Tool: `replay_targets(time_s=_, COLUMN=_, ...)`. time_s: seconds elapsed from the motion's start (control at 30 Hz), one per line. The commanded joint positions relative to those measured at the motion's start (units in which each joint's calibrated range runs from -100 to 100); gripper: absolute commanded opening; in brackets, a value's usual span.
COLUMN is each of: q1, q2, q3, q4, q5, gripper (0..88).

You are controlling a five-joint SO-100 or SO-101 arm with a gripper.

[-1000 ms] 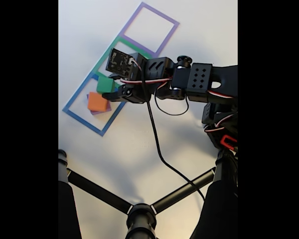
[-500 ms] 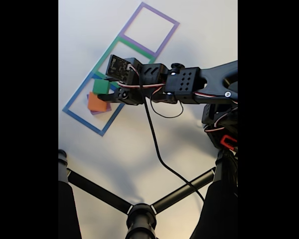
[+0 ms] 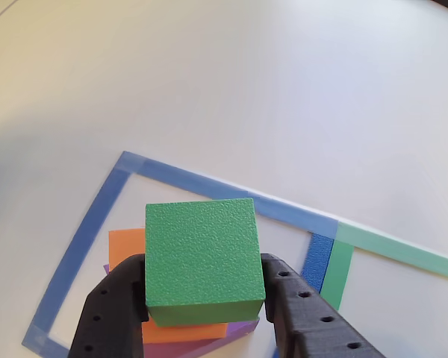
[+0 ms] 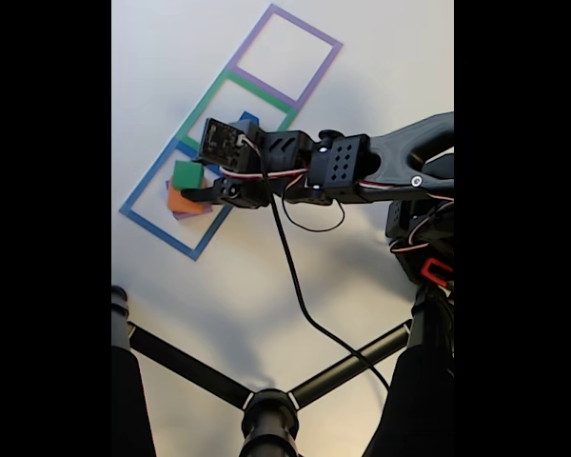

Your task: Tower of hanoi

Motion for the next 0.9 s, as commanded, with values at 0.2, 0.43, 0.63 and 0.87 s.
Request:
replay_targets(time_s=0.2, q1=-2.5, q2=1.4, q3=-1.0, q4=-4.2, q5=0.0, gripper=6.1)
replay_targets(time_s=0.43, q1=-2.7, q2=4.4, q3=-1.7, q4=-6.0, q5=0.0, gripper=6.1)
replay_targets(time_s=0.63, q1=-2.5, q2=6.1, q3=-1.3, q4=-8.0, q5=0.0, gripper=8.3)
replay_targets(time_s=0.87, q1=-2.4, q2=6.6, q3=-0.6, q4=-9.9, q5=0.0, gripper=18.2)
